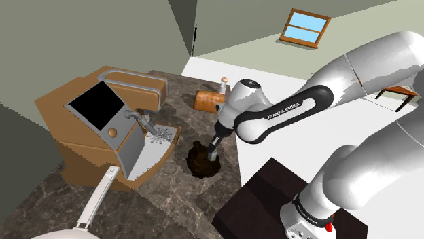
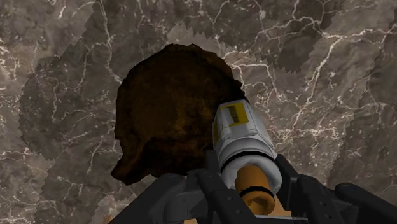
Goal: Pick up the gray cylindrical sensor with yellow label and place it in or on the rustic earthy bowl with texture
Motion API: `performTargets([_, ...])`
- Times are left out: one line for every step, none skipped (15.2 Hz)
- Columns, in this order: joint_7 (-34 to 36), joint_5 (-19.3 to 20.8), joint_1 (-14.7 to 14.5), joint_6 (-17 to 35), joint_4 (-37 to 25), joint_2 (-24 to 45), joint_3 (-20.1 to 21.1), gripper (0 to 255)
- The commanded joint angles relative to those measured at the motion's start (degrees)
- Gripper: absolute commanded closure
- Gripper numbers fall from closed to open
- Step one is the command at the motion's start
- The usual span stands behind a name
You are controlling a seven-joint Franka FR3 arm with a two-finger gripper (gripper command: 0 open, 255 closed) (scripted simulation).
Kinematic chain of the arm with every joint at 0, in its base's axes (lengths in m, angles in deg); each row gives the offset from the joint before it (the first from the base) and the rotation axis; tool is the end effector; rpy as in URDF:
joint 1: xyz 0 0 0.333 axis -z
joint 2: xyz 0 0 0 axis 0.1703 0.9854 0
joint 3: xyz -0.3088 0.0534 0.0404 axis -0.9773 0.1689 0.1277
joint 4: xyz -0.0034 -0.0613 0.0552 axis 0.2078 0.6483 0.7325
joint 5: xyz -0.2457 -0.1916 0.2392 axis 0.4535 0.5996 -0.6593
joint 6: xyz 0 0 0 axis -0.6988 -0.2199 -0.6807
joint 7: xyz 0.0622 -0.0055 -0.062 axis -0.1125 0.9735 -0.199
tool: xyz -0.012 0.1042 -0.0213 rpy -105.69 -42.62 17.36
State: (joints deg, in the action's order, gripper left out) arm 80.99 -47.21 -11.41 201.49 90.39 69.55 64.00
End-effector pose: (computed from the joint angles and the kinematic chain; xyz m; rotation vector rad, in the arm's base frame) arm 0.3988 0.1202 0.3156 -3.0513 -0.5094 -0.2873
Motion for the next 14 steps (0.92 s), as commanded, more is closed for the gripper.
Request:
performTargets([-2.60, 0.92, 1.54, -0.38, -2.34, 2.15, -1.81, 255])
performTargets([-3.99, 1.20, 2.25, -0.63, -3.47, 3.11, -2.76, 255])
performTargets([-5.36, 1.44, 2.94, -0.92, -4.66, 4.11, -3.68, 255])
performTargets([-6.70, 1.65, 3.61, -1.24, -5.92, 5.14, -4.56, 255])
performTargets([-8.02, 1.82, 4.25, -1.59, -7.24, 6.19, -5.40, 255])
performTargets([-9.32, 1.96, 4.89, -1.97, -8.62, 7.28, -6.21, 255])
performTargets([-10.47, 2.05, 5.43, -2.34, -9.91, 8.27, -6.91, 255])
performTargets([-10.47, 2.09, 5.44, -1.47, -9.71, 8.95, -6.88, 255])
performTargets([-10.47, 2.14, 5.44, -0.60, -9.52, 9.63, -6.85, 255])
performTargets([-10.46, 2.19, 5.45, 0.27, -9.35, 10.33, -6.83, 255])
performTargets([-10.45, 2.25, 5.45, 1.14, -9.18, 11.04, -6.81, 255])
performTargets([-10.44, 2.32, 5.45, 2.01, -9.04, 11.76, -6.79, 255])
performTargets([-10.42, 2.40, 5.44, 2.88, -8.90, 12.50, -6.78, 255])
performTargets([-10.40, 2.48, 5.44, 3.74, -8.79, 13.25, -6.78, 255])
